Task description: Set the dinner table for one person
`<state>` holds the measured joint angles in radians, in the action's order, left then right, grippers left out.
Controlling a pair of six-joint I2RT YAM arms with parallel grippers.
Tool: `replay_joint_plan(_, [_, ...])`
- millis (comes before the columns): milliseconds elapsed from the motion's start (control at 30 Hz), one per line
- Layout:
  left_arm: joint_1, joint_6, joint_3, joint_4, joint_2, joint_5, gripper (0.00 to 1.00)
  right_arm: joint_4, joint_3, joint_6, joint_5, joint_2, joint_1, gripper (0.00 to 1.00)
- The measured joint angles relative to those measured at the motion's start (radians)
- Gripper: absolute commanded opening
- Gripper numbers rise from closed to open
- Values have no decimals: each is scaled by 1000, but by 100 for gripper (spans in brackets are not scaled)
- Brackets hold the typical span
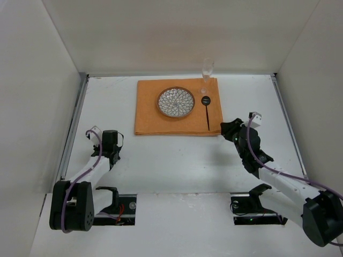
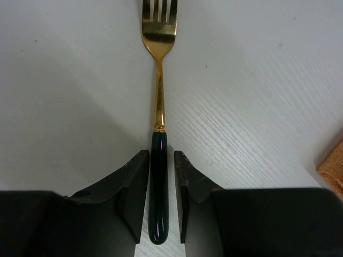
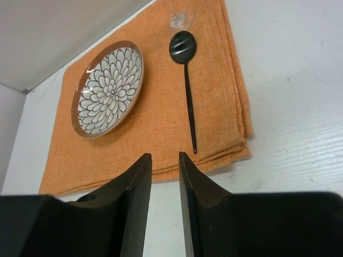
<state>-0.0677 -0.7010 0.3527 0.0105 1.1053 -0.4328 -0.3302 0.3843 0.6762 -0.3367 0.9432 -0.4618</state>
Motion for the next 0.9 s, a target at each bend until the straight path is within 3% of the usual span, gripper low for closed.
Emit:
replay_joint_plan(233, [13,-13,8,21,24,21,25,0,0,-6,-8,-26,2,34])
replay_joint_plan(500, [65,-38,19,85,69,94,5,0,0,-10,-27,-61,2,34])
replay_joint_plan(733, [64,-40,20,84,64,109,0,3,0,-10,-33,-94,4,35])
replay_joint_plan(900, [23,-32,20,-23,-10,98,0,2,0,-10,-35,-108,4,35])
